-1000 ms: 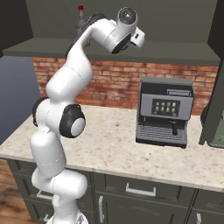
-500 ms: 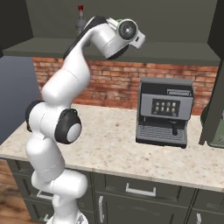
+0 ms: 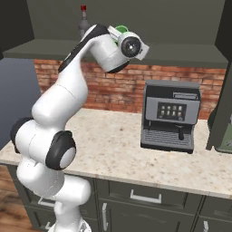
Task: Open the cabinet directly in front. Then move the liquor and the cup to the dining counter with the candle on it.
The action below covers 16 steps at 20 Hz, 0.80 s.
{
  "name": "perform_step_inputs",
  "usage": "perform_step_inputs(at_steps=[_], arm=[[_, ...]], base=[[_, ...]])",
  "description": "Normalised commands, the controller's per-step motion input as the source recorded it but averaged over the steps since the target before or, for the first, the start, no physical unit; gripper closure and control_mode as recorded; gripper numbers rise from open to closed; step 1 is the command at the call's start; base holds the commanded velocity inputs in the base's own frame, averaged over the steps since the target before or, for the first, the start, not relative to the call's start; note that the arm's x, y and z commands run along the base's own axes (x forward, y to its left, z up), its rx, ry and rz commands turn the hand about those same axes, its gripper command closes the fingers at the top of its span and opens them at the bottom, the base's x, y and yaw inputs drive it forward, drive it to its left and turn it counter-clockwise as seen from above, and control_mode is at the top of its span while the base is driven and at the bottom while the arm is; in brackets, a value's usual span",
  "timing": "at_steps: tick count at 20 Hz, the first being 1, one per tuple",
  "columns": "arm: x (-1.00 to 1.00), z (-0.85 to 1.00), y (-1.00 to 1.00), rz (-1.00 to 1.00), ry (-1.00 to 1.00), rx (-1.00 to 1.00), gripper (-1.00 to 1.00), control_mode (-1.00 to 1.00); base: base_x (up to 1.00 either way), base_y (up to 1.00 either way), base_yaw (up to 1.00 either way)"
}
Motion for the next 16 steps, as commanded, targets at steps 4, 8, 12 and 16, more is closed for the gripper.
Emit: perform_step_inputs(at_steps=[4, 8, 12, 16], arm=[[-1.00, 0.03, 0.00, 0.10, -0.13, 0.02, 1.00, -1.00], [-1.00, -0.01, 0.00, 0.07, -0.07, 0.00, 1.00, -1.00], [-1.00, -0.30, 0.00, 0.06, 0.00, 0.00, 1.00, -1.00], [-1.00, -0.48, 0.00, 0.06, 0.06, 0.00, 1.00, -1.00]], base=[[0.00, 0.00, 0.00], [0.00, 0.00, 0.00], [0.00, 0.00, 0.00], [0.00, 0.00, 0.00]])
